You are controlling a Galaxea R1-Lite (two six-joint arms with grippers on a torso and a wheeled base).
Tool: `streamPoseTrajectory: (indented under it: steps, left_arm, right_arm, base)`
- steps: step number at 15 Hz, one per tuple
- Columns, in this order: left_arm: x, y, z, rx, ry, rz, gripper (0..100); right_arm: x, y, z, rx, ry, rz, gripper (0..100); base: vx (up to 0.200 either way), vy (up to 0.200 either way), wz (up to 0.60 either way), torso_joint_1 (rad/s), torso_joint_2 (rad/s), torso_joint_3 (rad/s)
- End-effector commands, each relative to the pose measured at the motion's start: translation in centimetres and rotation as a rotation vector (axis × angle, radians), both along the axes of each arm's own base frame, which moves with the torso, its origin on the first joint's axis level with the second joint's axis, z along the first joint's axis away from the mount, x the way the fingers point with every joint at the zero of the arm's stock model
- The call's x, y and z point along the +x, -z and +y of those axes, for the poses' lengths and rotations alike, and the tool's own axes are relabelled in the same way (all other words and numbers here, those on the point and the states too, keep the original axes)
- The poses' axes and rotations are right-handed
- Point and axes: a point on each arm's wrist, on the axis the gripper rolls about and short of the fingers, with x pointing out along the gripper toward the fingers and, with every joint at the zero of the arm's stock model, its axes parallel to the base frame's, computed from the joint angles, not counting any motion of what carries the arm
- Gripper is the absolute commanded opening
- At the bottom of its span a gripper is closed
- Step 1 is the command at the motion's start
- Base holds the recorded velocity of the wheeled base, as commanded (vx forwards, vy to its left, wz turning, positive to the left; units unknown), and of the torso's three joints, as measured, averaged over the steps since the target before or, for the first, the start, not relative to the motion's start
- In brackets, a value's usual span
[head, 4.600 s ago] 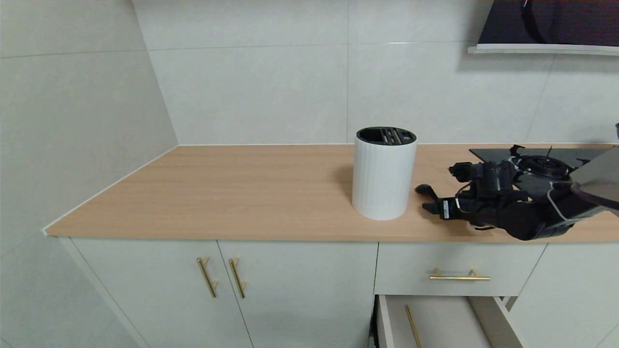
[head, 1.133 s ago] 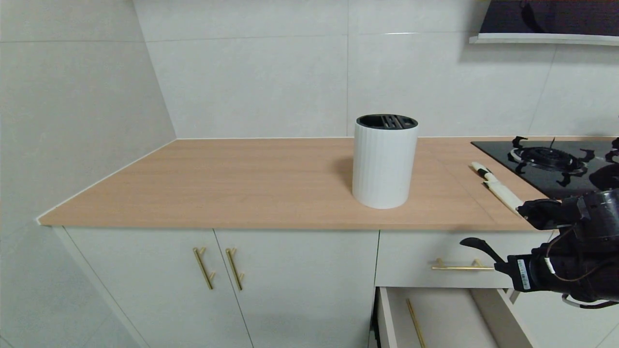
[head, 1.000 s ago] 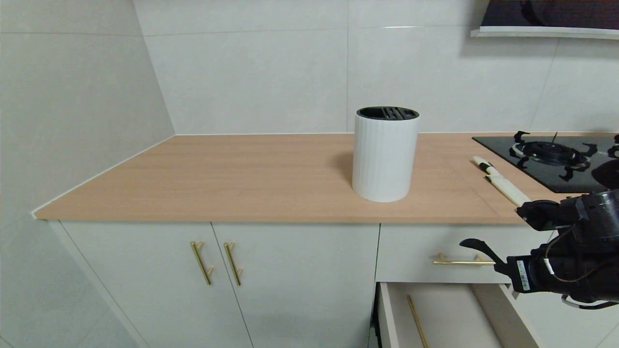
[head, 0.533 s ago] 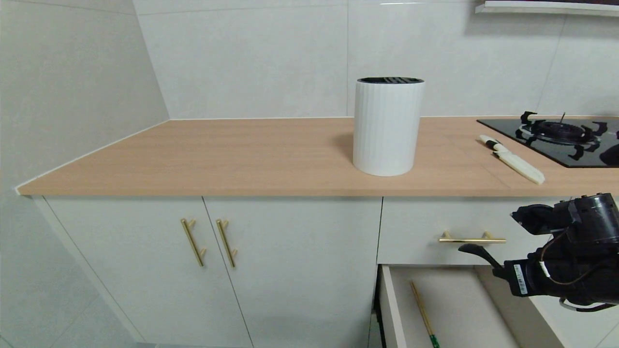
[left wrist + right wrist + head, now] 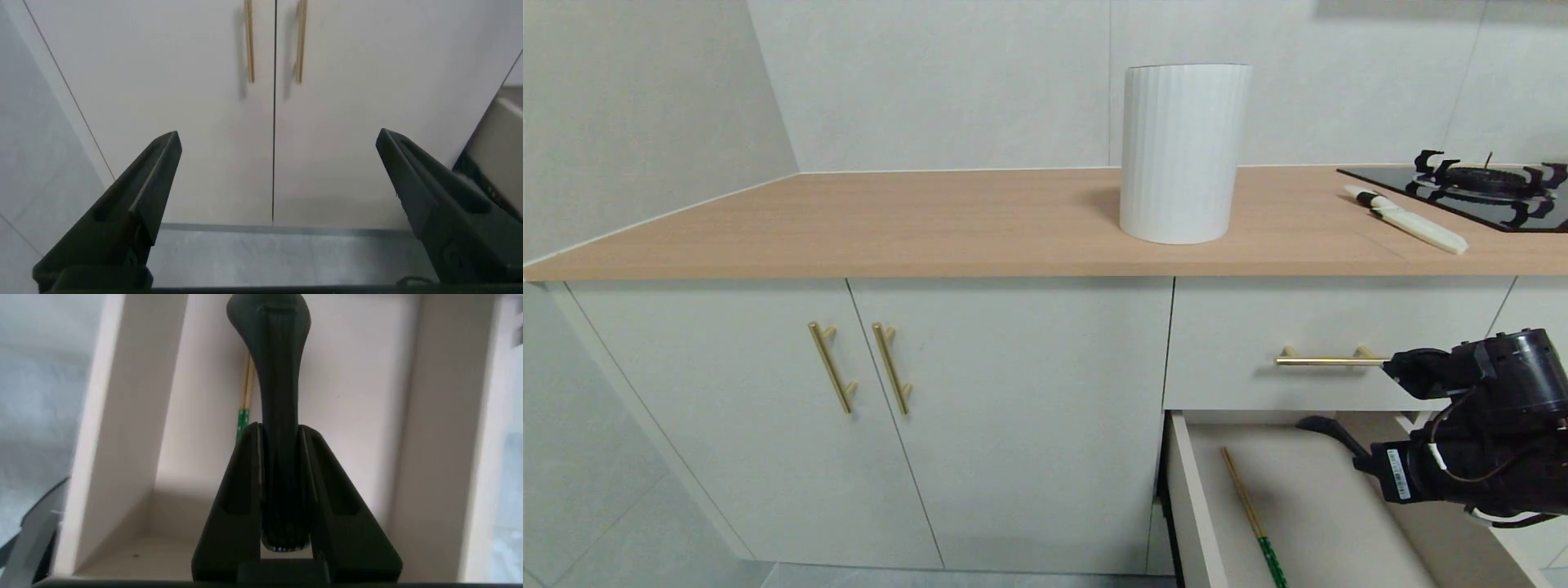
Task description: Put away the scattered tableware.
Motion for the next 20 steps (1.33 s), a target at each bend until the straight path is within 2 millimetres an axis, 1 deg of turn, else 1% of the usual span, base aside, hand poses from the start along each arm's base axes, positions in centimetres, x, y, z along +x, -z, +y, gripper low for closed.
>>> streamPoseTrajectory:
  steps: [1,3,6,8,9,10,12,13,14,15,17,19,20]
  left_arm:
    - [0.0,0.0,0.0,-0.001,-0.001,0.0,100]
    - [0.0,0.0,0.0,-0.001,-0.001,0.0,100]
    - [0.0,0.0,0.0,-0.001,-0.001,0.0,100]
    - [0.0,0.0,0.0,-0.001,-0.001,0.0,100]
    - [0.0,0.0,0.0,-0.001,-0.001,0.0,100]
    - [0.0,0.0,0.0,-0.001,-0.001,0.0,100]
    - [0.0,0.0,0.0,-0.001,-0.001,0.0,100]
    - [0.0,0.0,0.0,-0.001,-0.001,0.0,100]
    - [0.0,0.0,0.0,-0.001,-0.001,0.0,100]
    - [0.0,0.0,0.0,-0.001,-0.001,0.0,100]
    - [0.0,0.0,0.0,-0.001,-0.001,0.0,100]
    - [0.0,0.0,0.0,-0.001,-0.001,0.0,100]
    - [0.0,0.0,0.0,-0.001,-0.001,0.0,100]
  right_arm:
    - [0.1,0.1,0.0,-0.001,-0.001,0.004,0]
    - [0.1,0.2,0.0,-0.001,0.0,0.009,0]
    - [1.0,1.6,0.2,-0.012,0.0,0.062,0]
    - [2.3,3.8,0.4,-0.021,0.0,0.11,0]
    - [2.9,4.7,0.5,-0.023,0.006,0.119,0]
    - [4.0,6.0,0.6,-0.031,0.028,0.109,0]
    - [5.1,8.4,0.5,-0.068,0.065,0.116,0]
    - [5.7,10.3,0.6,-0.097,0.084,0.137,0]
    - [5.7,10.3,0.6,-0.097,0.084,0.137,0]
    - [6.4,12.9,0.7,-0.117,0.097,0.151,0]
    - [6.7,14.8,0.7,-0.145,0.117,0.158,0]
    - [6.8,16.0,0.6,-0.169,0.133,0.167,0]
    - [6.8,16.1,0.6,-0.172,0.133,0.169,0]
  base:
    - [0.0,0.0,0.0,-0.032,0.17,0.119]
    - [0.0,0.0,0.0,-0.022,0.07,0.046]
    - [0.0,0.0,0.0,0.0,0.0,0.0]
    - [0.0,0.0,0.0,0.0,0.0,0.0]
    - [0.0,0.0,0.0,0.0,0.0,0.0]
    - [0.0,0.0,0.0,0.0,0.0,0.0]
    - [0.0,0.0,0.0,0.0,0.0,0.0]
    - [0.0,0.0,0.0,0.0,0.0,0.0]
    - [0.0,0.0,0.0,0.0,0.0,0.0]
    - [0.0,0.0,0.0,0.0,0.0,0.0]
    - [0.0,0.0,0.0,0.0,0.0,0.0]
    - [0.0,0.0,0.0,0.0,0.0,0.0]
    - [0.0,0.0,0.0,0.0,0.0,0.0]
